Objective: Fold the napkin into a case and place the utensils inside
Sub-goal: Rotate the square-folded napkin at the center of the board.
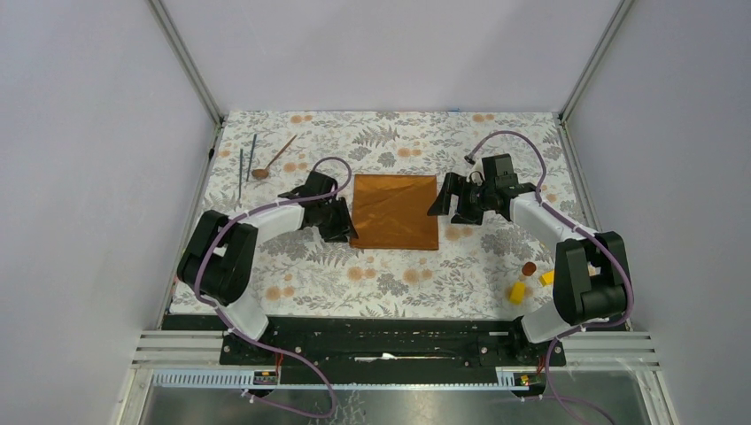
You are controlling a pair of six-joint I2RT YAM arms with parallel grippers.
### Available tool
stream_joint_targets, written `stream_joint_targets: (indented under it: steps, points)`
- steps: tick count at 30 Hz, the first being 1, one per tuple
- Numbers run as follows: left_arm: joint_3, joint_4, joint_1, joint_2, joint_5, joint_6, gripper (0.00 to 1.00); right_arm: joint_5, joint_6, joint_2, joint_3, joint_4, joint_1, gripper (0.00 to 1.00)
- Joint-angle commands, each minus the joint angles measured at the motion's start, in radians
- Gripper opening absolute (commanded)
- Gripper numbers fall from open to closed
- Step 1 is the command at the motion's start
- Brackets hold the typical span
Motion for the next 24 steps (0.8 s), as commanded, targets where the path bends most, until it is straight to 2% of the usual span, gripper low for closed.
stream_joint_targets:
  steps: [1, 4, 8, 11, 15, 16, 18, 21, 24]
  points:
    - [-0.03, 0.068, -0.031, 0.011, -0.029, -0.025, 0.39, -0.019, -0.017, -0.036, -0.012, 0.03, -0.001, 0.92]
    - [-0.045, 0.08, -0.049, 0.025, -0.039, -0.039, 0.32, -0.019, -0.018, -0.043, -0.019, 0.031, -0.001, 0.92]
    - [-0.07, 0.092, -0.103, 0.03, -0.047, -0.066, 0.3, 0.009, -0.015, -0.057, -0.031, 0.031, -0.002, 0.92]
    - [-0.084, 0.116, -0.188, 0.027, -0.013, -0.131, 0.29, 0.129, 0.016, -0.085, -0.05, 0.02, -0.013, 0.93]
    - [-0.013, 0.164, -0.403, 0.056, 0.056, -0.263, 0.31, 0.401, 0.074, -0.141, -0.078, -0.049, -0.059, 0.98]
    - [0.027, 0.161, -0.486, 0.074, 0.074, -0.267, 0.35, 0.454, 0.08, -0.153, -0.086, -0.062, -0.073, 0.99]
    - [0.134, 0.074, -0.567, 0.11, 0.074, -0.23, 0.46, 0.49, 0.082, -0.164, -0.096, -0.087, -0.104, 1.0]
    - [0.216, -0.016, -0.586, 0.107, 0.103, -0.155, 0.67, 0.427, 0.07, -0.156, -0.11, -0.101, -0.143, 1.0]
    - [0.277, -0.091, -0.561, 0.058, 0.117, -0.058, 0.82, 0.298, 0.056, -0.121, -0.133, -0.092, -0.156, 1.0]
